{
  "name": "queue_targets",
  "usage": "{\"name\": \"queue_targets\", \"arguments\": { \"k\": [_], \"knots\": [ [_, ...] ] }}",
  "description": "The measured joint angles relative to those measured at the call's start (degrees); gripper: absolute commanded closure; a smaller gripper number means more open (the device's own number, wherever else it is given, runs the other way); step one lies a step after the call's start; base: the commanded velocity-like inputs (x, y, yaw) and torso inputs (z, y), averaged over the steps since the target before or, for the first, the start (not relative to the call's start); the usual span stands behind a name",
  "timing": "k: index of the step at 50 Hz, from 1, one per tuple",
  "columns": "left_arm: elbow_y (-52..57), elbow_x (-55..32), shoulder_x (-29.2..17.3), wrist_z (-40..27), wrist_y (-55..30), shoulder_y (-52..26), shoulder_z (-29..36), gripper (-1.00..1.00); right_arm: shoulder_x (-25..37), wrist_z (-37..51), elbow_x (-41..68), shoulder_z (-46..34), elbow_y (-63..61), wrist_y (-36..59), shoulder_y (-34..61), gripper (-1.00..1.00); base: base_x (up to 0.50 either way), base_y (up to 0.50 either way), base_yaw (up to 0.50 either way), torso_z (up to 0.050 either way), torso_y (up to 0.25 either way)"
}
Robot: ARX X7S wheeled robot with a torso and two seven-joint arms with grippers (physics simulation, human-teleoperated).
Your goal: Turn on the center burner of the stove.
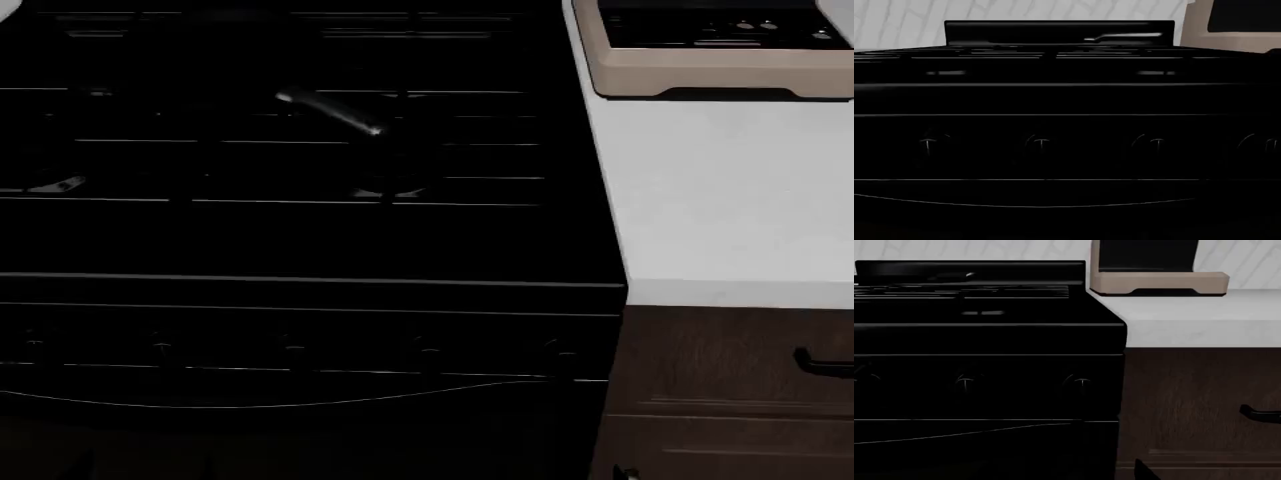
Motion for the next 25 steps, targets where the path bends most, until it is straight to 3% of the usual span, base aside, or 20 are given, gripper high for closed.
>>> {"name": "queue_targets", "arguments": {
  "k": [25],
  "knots": [
    [-0.08,-2.20,-3.49,-4.62,0.88,-0.02,4.48,-1.00,3.87,4.14,3.51,-4.74,0.05,-1.31,0.18,-1.00,0.00,0.00,0.00,0.000,0.000]
  ]
}}
